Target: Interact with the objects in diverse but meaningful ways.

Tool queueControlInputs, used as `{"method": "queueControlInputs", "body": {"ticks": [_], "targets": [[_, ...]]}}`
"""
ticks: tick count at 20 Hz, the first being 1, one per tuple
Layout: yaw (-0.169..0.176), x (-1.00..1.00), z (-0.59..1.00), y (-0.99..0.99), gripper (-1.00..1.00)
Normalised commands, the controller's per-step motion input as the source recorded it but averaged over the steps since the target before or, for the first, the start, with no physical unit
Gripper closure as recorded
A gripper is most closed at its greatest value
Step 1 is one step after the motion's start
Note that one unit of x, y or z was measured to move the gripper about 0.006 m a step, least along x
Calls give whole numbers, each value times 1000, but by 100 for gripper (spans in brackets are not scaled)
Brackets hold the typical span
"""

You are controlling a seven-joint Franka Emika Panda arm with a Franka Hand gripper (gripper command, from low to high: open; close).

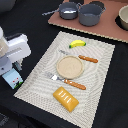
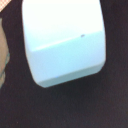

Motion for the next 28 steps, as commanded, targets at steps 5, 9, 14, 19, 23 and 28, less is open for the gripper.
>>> {"method": "queueControlInputs", "body": {"ticks": [5,9,14,19,23,28], "targets": [[21,-92,-237,-126,-100],[24,-194,-369,-61,-100],[35,-85,-334,0,-100],[31,72,-63,-109,100],[25,205,48,-168,100],[33,108,14,-185,100]]}}
